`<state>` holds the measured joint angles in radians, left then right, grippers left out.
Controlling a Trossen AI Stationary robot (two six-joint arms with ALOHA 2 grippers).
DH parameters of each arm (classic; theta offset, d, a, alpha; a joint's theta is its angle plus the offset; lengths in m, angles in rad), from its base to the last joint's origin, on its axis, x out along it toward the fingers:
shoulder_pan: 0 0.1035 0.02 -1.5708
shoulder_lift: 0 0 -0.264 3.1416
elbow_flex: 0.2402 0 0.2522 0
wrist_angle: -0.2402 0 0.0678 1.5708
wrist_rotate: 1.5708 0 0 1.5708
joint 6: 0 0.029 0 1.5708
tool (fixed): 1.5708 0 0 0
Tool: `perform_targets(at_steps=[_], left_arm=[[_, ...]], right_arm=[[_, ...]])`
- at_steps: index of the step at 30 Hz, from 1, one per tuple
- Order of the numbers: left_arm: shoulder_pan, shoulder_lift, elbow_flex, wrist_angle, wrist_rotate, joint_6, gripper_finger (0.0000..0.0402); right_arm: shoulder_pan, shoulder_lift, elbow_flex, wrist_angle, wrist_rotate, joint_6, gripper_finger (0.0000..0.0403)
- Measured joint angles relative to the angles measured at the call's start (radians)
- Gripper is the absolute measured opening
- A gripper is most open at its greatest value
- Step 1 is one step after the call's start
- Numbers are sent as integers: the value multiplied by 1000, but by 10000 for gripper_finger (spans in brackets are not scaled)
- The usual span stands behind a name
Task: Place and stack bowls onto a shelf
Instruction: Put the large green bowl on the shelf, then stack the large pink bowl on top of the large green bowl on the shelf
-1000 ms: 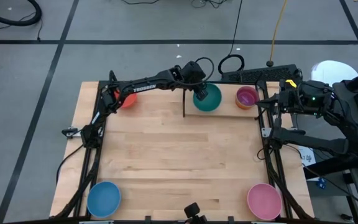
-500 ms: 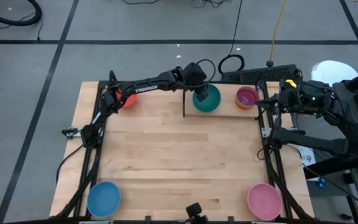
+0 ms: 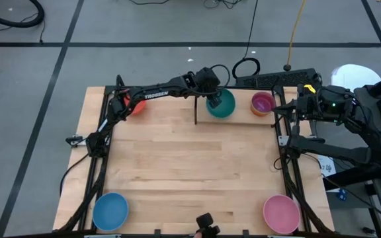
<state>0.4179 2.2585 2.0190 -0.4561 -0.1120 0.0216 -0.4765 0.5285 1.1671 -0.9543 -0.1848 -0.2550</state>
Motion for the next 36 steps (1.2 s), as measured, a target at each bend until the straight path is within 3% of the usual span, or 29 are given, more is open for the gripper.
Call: perform_targets(at_steps=[6,23,30,36], left_arm=[[3,-1,0,3,-71,0,81],[-11,-31,-1,39,-60,45,81],[-76,-185,-1,-3,16,61,81],[-194,-351,0,-184,-50,128,81]], right_arm=[[0,0,0,0,0,0,0],[0,0,0,0,0,-14,0],[0,0,0,-1,-3,-47,0],[0,0,0,-40,-31,-93,0]])
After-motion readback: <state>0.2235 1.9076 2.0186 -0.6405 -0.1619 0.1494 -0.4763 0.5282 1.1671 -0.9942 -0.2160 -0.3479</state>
